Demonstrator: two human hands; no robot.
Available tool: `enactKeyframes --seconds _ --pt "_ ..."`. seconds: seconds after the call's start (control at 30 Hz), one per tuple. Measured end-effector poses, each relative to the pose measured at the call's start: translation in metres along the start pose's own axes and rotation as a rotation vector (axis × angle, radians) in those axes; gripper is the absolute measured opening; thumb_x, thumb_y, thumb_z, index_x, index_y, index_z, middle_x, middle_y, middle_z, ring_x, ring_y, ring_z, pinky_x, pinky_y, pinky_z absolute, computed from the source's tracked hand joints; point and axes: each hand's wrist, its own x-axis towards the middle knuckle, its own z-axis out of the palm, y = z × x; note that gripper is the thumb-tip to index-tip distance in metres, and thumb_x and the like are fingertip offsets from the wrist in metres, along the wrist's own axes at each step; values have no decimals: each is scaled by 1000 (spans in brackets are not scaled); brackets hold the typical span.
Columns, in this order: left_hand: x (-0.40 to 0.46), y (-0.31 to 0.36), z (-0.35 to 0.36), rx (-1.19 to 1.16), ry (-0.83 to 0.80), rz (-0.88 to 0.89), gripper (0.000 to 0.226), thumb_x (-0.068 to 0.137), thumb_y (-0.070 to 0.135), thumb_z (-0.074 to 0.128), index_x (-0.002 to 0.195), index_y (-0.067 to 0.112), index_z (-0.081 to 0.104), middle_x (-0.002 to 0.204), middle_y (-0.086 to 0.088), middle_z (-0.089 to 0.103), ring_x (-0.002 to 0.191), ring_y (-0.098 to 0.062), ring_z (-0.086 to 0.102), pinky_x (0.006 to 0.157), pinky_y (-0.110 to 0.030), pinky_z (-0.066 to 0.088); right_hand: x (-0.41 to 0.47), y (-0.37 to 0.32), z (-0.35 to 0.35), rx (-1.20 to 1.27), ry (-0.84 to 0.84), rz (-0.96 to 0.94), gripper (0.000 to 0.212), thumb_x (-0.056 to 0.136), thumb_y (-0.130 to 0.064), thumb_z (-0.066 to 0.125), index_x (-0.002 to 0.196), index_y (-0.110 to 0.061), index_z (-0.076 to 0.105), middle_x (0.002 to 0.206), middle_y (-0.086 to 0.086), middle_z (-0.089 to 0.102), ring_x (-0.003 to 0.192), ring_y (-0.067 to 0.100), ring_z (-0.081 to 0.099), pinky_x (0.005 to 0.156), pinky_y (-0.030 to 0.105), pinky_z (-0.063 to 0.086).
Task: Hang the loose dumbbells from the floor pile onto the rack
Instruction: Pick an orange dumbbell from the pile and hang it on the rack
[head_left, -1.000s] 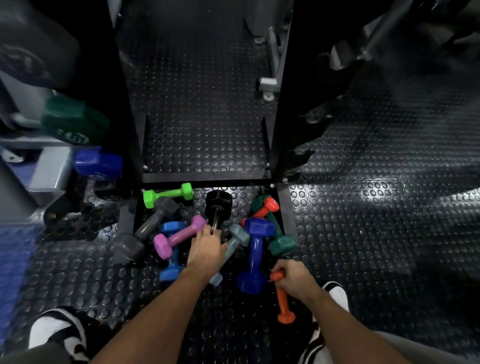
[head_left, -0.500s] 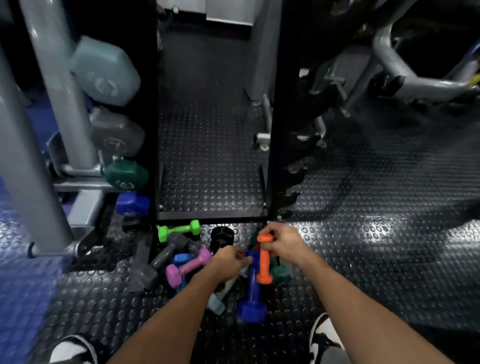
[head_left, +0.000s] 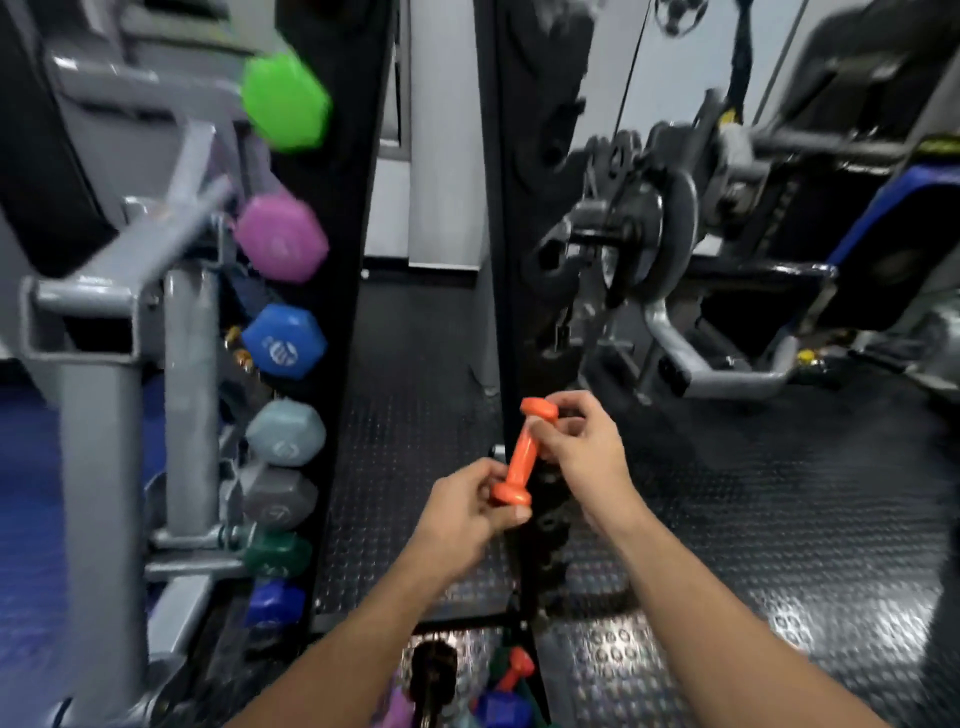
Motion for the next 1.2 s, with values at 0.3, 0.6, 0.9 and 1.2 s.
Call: enactKeyframes --seconds 0.3,0.6,0.9,1.2 --pt "30 165 -31 -49 211 363 33 83 6 80 111 23 76 96 4 78 93 -8 72 86 -24 54 14 -163 -26 190 -39 -296 54 86 -17 82 129 -24 52 105 2 76 100 18 74 87 35 58" --pt "46 266 -45 -251 207 467 10 93 10 71 100 10 78 80 -4 74 73 -11 66 70 -25 53 11 -260 -55 -188 -242 -705 48 81 -38 82 126 -25 72 143 -22 53 138 2 50 116 27 40" --pt "67 340 -69 -276 16 432 31 107 23 46 102 8 73 89 -6 76 81 -20 70 76 -31 59 34 -320 -60 -237 -106 -774 35 86 -13 80 119 -23 76 114 -13 73 121 -4 61 106 35 52" --pt "111 395 -116 167 696 520 30 97 24 68 127 19 68 120 3 64 108 -11 64 99 -36 55 63 -369 -45 49 163 -642 24 95 -10 69 117 -19 73 105 -4 77 101 8 73 95 36 59"
